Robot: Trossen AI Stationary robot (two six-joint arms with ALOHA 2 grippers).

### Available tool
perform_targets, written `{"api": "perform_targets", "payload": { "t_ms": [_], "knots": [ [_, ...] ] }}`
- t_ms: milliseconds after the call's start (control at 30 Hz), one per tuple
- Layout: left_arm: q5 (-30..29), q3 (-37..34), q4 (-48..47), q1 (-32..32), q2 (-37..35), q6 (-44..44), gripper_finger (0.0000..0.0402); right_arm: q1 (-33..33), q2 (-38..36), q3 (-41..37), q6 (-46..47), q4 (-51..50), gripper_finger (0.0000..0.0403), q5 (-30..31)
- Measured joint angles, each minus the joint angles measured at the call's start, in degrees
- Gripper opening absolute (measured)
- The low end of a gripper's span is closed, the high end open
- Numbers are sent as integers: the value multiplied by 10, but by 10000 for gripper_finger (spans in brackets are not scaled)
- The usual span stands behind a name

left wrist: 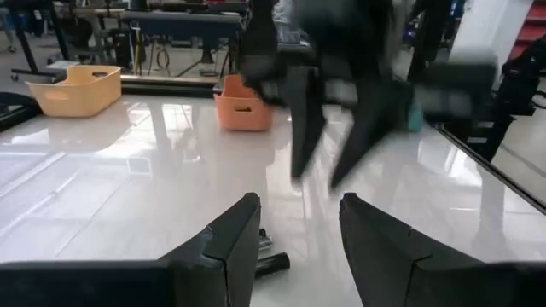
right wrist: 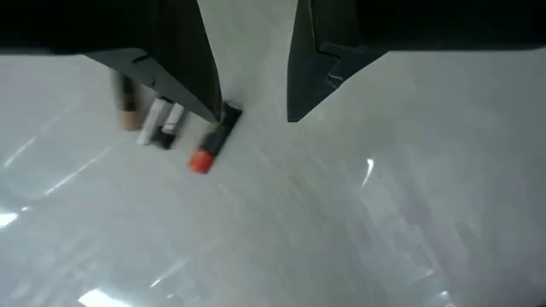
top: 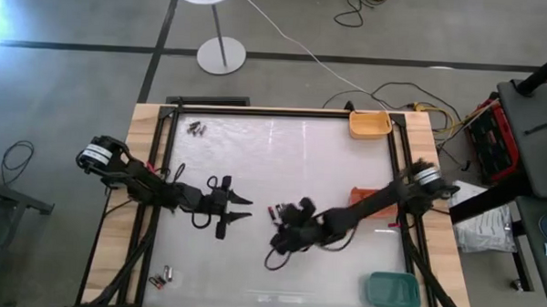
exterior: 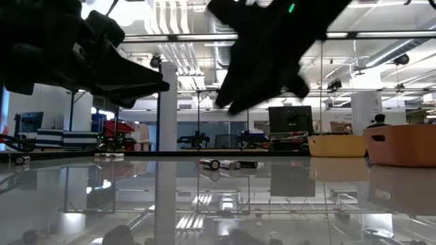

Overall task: Sort batteries
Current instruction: Put the black-red battery into the orange bin

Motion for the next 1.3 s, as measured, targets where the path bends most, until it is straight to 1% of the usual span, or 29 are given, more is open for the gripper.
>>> {"api": "perform_targets", "payload": {
  "t_ms": [67,167,200,267,467,567,767,933,1033,1133,1300],
  "knots": [
    [0,-4,-1,0,-5,-1,143,7,36,12,-14,12,123,49],
    [0,-9,-2,0,-15,-9,143,18,69,30,-16,15,119,147],
    [0,-10,-2,0,-19,-14,143,21,77,36,-12,18,118,168],
    [0,-13,-1,0,-24,-16,143,24,94,42,-12,22,118,188],
    [0,-14,-2,0,-25,-17,143,26,145,65,-67,76,122,198],
    [0,-14,-2,0,-25,-19,143,30,168,69,-80,79,122,230],
    [0,-18,-7,0,-25,-24,143,32,180,70,-44,80,109,237],
    [0,-18,-7,0,-25,-32,143,30,181,70,-41,76,94,264],
    [0,-18,-7,-1,-25,-34,143,28,181,70,-32,75,89,266],
    [1,-18,-7,-1,-25,-38,143,28,184,70,-18,74,91,267],
    [1,-18,-7,-1,-25,-43,143,21,186,68,15,65,106,270]
  ]
}}
